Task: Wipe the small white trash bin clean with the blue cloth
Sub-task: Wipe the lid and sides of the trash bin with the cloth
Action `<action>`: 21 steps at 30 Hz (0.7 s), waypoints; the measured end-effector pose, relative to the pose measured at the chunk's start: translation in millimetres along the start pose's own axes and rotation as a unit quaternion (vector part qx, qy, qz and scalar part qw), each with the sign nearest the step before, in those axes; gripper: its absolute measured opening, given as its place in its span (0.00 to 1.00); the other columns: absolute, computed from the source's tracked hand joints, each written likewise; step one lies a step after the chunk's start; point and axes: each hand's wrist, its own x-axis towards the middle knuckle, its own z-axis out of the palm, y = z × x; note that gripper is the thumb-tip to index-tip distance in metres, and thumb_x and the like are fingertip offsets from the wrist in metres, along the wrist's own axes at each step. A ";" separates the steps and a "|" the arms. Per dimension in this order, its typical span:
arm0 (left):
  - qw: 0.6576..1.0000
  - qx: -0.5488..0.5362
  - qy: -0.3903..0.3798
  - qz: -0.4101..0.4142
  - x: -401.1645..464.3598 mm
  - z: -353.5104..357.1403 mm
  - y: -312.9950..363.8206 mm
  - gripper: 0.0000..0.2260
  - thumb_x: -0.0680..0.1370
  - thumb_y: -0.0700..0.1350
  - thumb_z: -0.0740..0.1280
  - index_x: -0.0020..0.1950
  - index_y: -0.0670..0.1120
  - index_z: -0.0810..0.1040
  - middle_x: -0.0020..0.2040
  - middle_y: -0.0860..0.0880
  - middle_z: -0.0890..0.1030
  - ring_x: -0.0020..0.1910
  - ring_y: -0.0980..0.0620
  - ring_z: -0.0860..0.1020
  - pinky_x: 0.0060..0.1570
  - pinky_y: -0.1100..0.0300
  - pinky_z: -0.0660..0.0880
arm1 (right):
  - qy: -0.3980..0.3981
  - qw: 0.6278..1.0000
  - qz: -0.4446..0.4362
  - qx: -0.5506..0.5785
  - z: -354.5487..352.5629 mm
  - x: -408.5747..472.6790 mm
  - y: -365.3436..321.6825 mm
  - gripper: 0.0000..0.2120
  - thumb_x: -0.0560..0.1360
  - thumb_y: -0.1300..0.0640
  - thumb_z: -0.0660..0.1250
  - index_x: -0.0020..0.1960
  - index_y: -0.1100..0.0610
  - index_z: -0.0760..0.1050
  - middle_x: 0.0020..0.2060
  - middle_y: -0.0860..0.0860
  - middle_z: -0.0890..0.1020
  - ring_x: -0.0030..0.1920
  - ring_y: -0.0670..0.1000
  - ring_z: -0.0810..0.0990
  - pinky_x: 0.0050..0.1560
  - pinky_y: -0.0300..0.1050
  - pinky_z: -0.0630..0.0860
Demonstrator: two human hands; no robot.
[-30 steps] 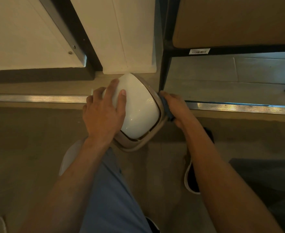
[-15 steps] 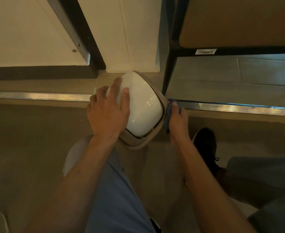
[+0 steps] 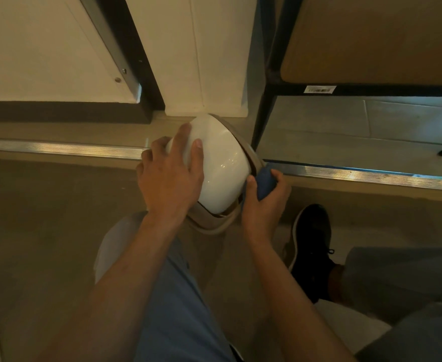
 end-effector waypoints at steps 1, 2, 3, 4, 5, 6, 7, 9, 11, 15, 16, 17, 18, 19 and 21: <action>1.000 -0.002 0.000 -0.001 -0.1 0.1 0.4 0.23 0.83 0.64 0.50 0.76 0.60 0.67 0.68 0.43 0.76 0.63 0.38 0.75 0.58 0.43 0.75 | -0.004 1.000 -0.009 -0.018 -1.6 7.0 -2.7 0.24 0.78 0.52 0.71 0.70 0.54 0.68 0.65 0.49 0.72 0.62 0.42 0.70 0.55 0.24 0.66; 1.000 -0.003 0.001 -0.001 -0.3 0.3 0.8 0.23 0.83 0.64 0.50 0.76 0.60 0.67 0.68 0.43 0.76 0.63 0.38 0.75 0.58 0.43 0.75 | -0.009 0.999 -0.018 -0.033 -3.0 11.5 -4.4 0.23 0.77 0.52 0.71 0.69 0.55 0.69 0.65 0.50 0.73 0.61 0.43 0.70 0.54 0.22 0.65; 1.000 -0.004 0.002 -0.001 -0.4 0.6 0.8 0.23 0.83 0.64 0.50 0.76 0.60 0.66 0.67 0.43 0.76 0.64 0.38 0.75 0.58 0.43 0.76 | -0.013 0.999 -0.023 -0.045 -3.8 13.0 -6.4 0.23 0.77 0.52 0.71 0.69 0.55 0.69 0.65 0.50 0.73 0.61 0.44 0.71 0.53 0.22 0.65; 1.000 -0.006 0.001 -0.002 -0.3 0.8 0.6 0.23 0.83 0.64 0.51 0.76 0.60 0.66 0.67 0.43 0.76 0.64 0.39 0.75 0.58 0.43 0.76 | -0.018 0.998 -0.020 -0.051 -3.7 12.1 -7.7 0.23 0.78 0.52 0.70 0.69 0.54 0.68 0.66 0.50 0.72 0.62 0.44 0.71 0.52 0.23 0.65; 1.000 -0.007 0.001 -0.003 -0.3 1.0 0.4 0.23 0.83 0.64 0.51 0.76 0.60 0.66 0.67 0.43 0.76 0.64 0.39 0.75 0.59 0.43 0.75 | -0.026 0.998 -0.011 -0.052 -3.6 8.9 -8.9 0.23 0.79 0.52 0.70 0.71 0.54 0.67 0.67 0.50 0.72 0.62 0.44 0.70 0.54 0.24 0.64; 1.000 -0.006 0.001 -0.005 -0.1 1.0 0.1 0.23 0.83 0.64 0.51 0.76 0.60 0.66 0.67 0.44 0.76 0.63 0.39 0.75 0.59 0.43 0.75 | -0.037 0.998 -0.003 -0.046 -3.7 4.6 -9.1 0.25 0.79 0.52 0.69 0.73 0.53 0.65 0.68 0.50 0.70 0.63 0.43 0.69 0.57 0.29 0.66; 1.000 -0.003 0.002 -0.005 0.3 0.9 -0.4 0.23 0.83 0.64 0.51 0.76 0.61 0.66 0.67 0.44 0.76 0.63 0.39 0.75 0.59 0.43 0.75 | -0.050 0.998 0.000 -0.036 -5.0 -0.1 -7.2 0.27 0.79 0.53 0.68 0.75 0.53 0.63 0.70 0.50 0.69 0.65 0.43 0.69 0.62 0.35 0.68; 1.000 0.001 0.003 -0.002 0.8 1.1 -0.5 0.23 0.83 0.64 0.51 0.76 0.61 0.66 0.67 0.43 0.76 0.63 0.39 0.75 0.58 0.44 0.74 | -0.079 0.997 0.011 -0.015 -12.7 -10.0 -2.2 0.30 0.79 0.56 0.68 0.77 0.53 0.60 0.72 0.51 0.67 0.70 0.47 0.68 0.69 0.45 0.70; 1.000 0.003 0.002 0.000 0.6 1.3 -0.8 0.23 0.83 0.64 0.50 0.76 0.61 0.66 0.67 0.44 0.76 0.63 0.39 0.75 0.58 0.44 0.74 | -0.094 0.995 0.019 -0.019 -23.7 -20.4 1.5 0.29 0.79 0.57 0.68 0.77 0.52 0.62 0.73 0.49 0.67 0.71 0.47 0.68 0.70 0.46 0.70; 1.000 -0.013 -0.007 -0.002 0.8 0.2 -1.2 0.23 0.83 0.64 0.51 0.76 0.60 0.65 0.68 0.43 0.75 0.64 0.39 0.75 0.59 0.43 0.75 | -0.045 0.989 -0.103 -0.093 -36.4 -36.1 5.6 0.23 0.77 0.59 0.72 0.70 0.57 0.73 0.66 0.51 0.74 0.64 0.46 0.75 0.63 0.38 0.74; 1.000 -0.014 -0.007 -0.003 0.8 0.1 -1.0 0.23 0.83 0.64 0.51 0.76 0.60 0.65 0.68 0.43 0.75 0.64 0.39 0.74 0.60 0.43 0.75 | -0.048 0.981 -0.147 -0.118 -36.6 -38.1 6.5 0.22 0.76 0.60 0.73 0.69 0.58 0.75 0.65 0.52 0.75 0.64 0.47 0.75 0.63 0.36 0.74; 1.000 -0.012 -0.006 -0.003 0.7 0.5 -0.9 0.23 0.83 0.64 0.51 0.76 0.60 0.66 0.68 0.43 0.75 0.64 0.39 0.75 0.59 0.43 0.75 | -0.059 0.970 -0.190 -0.142 -36.2 -39.0 7.6 0.22 0.75 0.61 0.73 0.68 0.58 0.76 0.65 0.53 0.76 0.64 0.48 0.75 0.64 0.36 0.73; 1.000 -0.010 -0.004 -0.002 0.4 0.7 -0.8 0.23 0.83 0.64 0.51 0.76 0.60 0.66 0.68 0.43 0.75 0.64 0.39 0.75 0.59 0.43 0.75 | -0.075 0.958 -0.226 -0.158 -35.2 -39.2 8.6 0.22 0.75 0.62 0.73 0.68 0.59 0.76 0.65 0.54 0.76 0.65 0.49 0.74 0.66 0.39 0.72; 1.000 -0.008 -0.003 0.001 0.2 0.7 -0.9 0.23 0.83 0.64 0.51 0.76 0.60 0.66 0.68 0.43 0.75 0.64 0.39 0.75 0.59 0.43 0.75 | -0.090 0.950 -0.249 -0.165 -33.7 -39.0 8.3 0.22 0.74 0.63 0.73 0.68 0.59 0.76 0.65 0.54 0.77 0.67 0.49 0.73 0.68 0.43 0.72; 1.000 -0.008 -0.002 0.004 -0.1 0.7 -1.0 0.23 0.83 0.63 0.51 0.76 0.59 0.66 0.68 0.43 0.75 0.64 0.38 0.75 0.58 0.43 0.74 | -0.112 0.945 -0.260 -0.165 -31.0 -36.9 5.2 0.22 0.75 0.60 0.70 0.68 0.59 0.75 0.66 0.55 0.78 0.67 0.49 0.73 0.69 0.49 0.72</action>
